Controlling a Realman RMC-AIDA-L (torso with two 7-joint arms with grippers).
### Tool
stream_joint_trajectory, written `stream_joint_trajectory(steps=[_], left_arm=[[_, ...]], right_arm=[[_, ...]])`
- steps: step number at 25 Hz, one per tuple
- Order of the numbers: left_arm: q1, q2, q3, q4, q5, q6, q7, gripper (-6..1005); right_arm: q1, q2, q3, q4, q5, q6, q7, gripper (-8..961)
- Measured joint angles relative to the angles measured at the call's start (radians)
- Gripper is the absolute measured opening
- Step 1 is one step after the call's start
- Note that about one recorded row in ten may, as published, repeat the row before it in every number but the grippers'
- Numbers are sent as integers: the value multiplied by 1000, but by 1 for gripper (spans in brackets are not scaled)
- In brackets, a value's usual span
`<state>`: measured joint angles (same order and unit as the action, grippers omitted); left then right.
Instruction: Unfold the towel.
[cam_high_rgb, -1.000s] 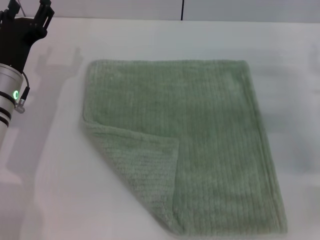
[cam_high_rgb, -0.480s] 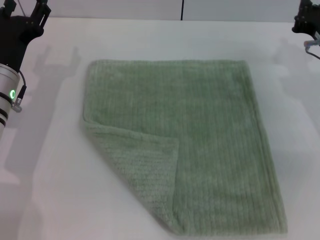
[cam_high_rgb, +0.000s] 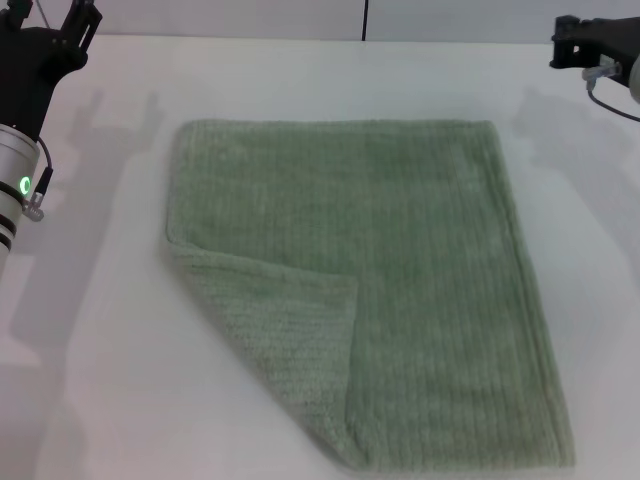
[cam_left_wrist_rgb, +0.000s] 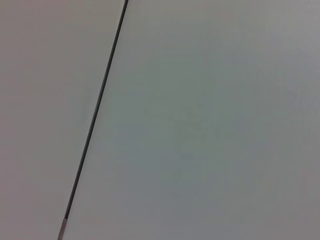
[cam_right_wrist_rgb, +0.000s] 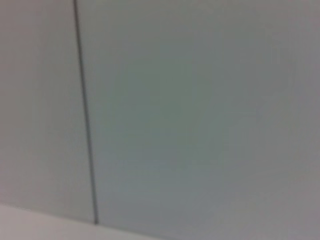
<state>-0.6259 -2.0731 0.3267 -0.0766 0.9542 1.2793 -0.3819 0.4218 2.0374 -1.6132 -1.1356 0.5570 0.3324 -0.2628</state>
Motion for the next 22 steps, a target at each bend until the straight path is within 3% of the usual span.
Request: stream_joint_trajectory(steps=[9,22], left_arm=[[5,-1,0,-1,0,25,0,798],[15,-1,0,-2,0,59,-2,798]], right_arm=[[57,-2,71,-85,0,331,-8,-1],[161,3,109,-31,7,582,-90,-2]])
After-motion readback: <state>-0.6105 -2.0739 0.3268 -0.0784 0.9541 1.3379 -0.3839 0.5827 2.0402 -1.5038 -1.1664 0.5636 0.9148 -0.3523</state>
